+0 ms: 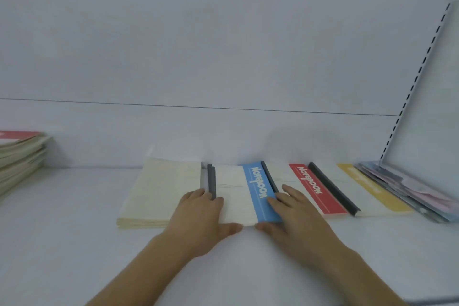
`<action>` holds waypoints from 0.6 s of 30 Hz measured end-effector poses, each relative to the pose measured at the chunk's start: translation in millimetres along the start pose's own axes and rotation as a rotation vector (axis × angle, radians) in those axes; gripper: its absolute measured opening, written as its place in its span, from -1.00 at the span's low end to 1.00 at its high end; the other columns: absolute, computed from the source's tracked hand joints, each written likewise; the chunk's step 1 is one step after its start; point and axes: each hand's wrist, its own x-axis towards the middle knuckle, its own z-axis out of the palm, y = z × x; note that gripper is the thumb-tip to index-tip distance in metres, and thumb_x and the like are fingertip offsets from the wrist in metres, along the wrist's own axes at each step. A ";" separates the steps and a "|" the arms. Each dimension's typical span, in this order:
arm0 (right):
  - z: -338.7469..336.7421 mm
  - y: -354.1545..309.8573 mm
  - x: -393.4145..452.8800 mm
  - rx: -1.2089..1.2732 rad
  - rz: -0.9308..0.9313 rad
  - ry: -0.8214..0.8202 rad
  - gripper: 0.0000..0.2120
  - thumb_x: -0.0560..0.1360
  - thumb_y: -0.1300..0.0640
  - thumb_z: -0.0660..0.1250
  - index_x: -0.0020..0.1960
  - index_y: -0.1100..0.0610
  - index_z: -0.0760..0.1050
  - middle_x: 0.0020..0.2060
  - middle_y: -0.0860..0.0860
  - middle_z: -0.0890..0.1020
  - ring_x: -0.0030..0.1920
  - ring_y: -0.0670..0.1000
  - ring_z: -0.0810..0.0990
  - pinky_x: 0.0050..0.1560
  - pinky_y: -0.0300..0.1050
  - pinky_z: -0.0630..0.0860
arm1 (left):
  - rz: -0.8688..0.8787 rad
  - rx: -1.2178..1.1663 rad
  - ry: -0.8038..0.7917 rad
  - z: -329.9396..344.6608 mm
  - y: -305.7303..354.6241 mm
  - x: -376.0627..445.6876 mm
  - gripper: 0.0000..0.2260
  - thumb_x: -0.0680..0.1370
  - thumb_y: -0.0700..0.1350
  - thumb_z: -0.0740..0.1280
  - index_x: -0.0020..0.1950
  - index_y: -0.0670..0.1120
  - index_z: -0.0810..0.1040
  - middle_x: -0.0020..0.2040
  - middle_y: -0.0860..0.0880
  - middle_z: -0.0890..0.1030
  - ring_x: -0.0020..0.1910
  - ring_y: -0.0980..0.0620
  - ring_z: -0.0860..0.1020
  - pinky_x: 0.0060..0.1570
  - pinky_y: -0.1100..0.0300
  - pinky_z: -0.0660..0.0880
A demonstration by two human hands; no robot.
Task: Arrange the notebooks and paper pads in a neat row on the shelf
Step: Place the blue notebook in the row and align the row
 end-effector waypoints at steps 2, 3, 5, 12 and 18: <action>4.1 9.2 8.3 -0.006 -0.040 -0.024 -0.08 0.38 -0.51 -0.27 0.47 0.03 0.30 0.38 -0.07 0.41 0.51 0.04 0.10 0.48 -0.09 0.09 | -0.011 0.045 -0.017 1.4 4.1 5.1 -0.50 0.51 0.42 0.12 0.04 0.01 0.48 0.08 0.00 0.54 0.19 -0.03 0.42 0.27 0.11 0.27; 5.5 14.0 12.1 -0.022 -0.069 -0.035 -0.07 0.40 -0.51 -0.28 0.43 0.05 0.37 0.31 -0.05 0.49 0.47 0.07 0.20 0.46 -0.06 0.17 | -0.014 0.061 -0.016 1.5 6.0 6.9 -0.49 0.51 0.42 0.12 0.07 0.00 0.49 0.10 -0.01 0.54 0.22 -0.03 0.41 0.31 0.10 0.26; 9.1 23.1 18.7 -0.049 -0.116 -0.046 -0.13 0.46 -0.49 -0.21 0.31 0.08 0.51 0.14 -0.02 0.61 0.36 0.14 0.39 0.37 0.02 0.36 | -0.033 0.077 -0.021 1.8 6.7 7.6 -0.45 0.49 0.44 0.08 0.12 0.03 0.50 0.13 0.01 0.54 0.24 -0.03 0.39 0.33 0.09 0.23; 8.1 32.8 30.4 -0.039 -0.215 -0.054 -0.07 0.39 -0.53 -0.26 0.36 0.05 0.46 0.15 -0.03 0.59 0.39 0.09 0.30 0.40 0.01 0.28 | -0.077 0.044 -0.054 -1.8 3.6 11.8 -0.56 0.47 0.44 0.18 -0.11 0.07 0.31 -0.22 0.05 0.43 0.04 -0.03 0.44 0.07 0.12 0.30; 6.1 34.9 41.0 0.000 -0.218 -0.103 -0.21 0.36 -0.51 -0.07 0.31 -0.01 0.44 0.09 -0.07 0.55 0.29 0.00 0.30 0.34 -0.09 0.29 | -0.062 0.042 -0.005 1.6 -2.5 16.1 -0.45 0.48 0.44 0.18 0.18 0.02 0.49 -0.09 0.04 0.49 0.10 -0.02 0.44 0.09 0.14 0.30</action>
